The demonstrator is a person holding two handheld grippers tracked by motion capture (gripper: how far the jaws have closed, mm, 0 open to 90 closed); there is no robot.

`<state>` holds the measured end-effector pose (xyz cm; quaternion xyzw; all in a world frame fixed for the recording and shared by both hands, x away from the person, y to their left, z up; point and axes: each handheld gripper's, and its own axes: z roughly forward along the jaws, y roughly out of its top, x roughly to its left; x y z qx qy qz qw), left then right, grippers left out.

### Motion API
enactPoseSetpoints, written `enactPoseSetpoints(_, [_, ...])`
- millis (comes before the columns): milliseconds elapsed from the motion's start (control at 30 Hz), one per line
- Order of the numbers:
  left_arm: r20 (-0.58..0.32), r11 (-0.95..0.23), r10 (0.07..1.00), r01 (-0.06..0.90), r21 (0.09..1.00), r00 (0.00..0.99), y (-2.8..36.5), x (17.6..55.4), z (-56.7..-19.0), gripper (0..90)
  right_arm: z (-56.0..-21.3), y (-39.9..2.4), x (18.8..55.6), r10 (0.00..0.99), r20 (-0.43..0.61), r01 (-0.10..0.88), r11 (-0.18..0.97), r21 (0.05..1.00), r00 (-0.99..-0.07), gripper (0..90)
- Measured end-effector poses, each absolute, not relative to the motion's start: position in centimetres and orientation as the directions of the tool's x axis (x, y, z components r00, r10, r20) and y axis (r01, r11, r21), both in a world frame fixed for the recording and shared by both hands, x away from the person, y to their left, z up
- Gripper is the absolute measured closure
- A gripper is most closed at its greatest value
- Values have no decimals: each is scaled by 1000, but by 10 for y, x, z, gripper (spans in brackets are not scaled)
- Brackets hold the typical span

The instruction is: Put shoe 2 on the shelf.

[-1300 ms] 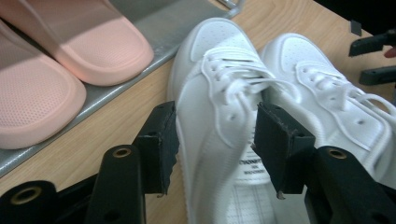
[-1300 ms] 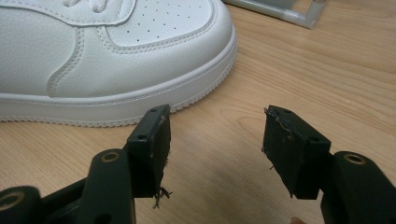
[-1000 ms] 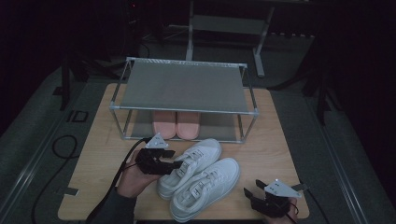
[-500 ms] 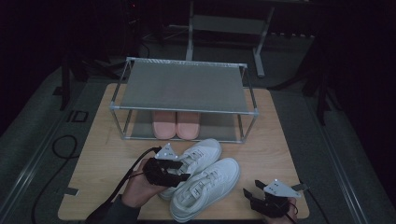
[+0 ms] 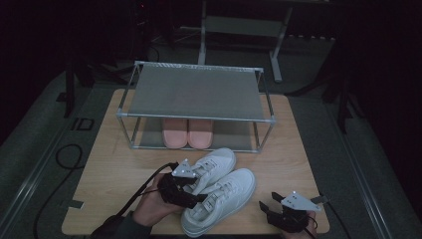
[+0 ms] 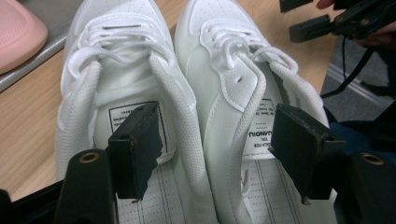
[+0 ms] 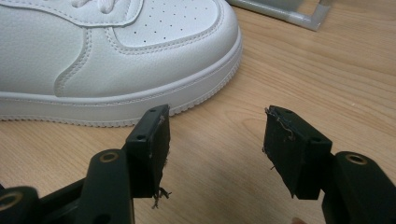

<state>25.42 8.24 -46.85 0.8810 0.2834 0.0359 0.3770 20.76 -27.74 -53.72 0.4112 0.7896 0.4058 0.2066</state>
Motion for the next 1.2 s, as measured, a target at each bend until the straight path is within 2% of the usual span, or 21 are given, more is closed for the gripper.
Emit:
enactPoseSetpoints(200, [-121,-589,542,479,651,832,71,255,-478,326,-537,-277,207,817,7,480,332,812,-577,401])
enactPoseSetpoints(400, [-92,-638,538,476,606,838,59,262,-487,489,-537,-278,207,817,6,476,330,815,-577,401])
enactPoseSetpoints(567, [-109,-636,539,488,598,835,59,264,-486,559,-537,-279,207,818,5,477,331,814,-575,402])
enactPoseSetpoints(833, [-33,-692,518,441,572,855,55,266,-481,679,-537,-279,208,818,2,480,335,811,-575,405])
enactPoseSetpoints(933, [-25,-699,510,432,570,860,56,269,-480,705,-537,-279,208,818,2,481,336,810,-575,408])
enactPoseSetpoints(1067, [-17,-725,444,370,581,896,61,279,-480,720,-538,-281,208,820,-10,483,347,804,-573,413])
enactPoseSetpoints(1200, [-62,-705,426,374,602,903,62,287,-482,727,-538,-284,209,826,-14,487,346,802,-564,418])
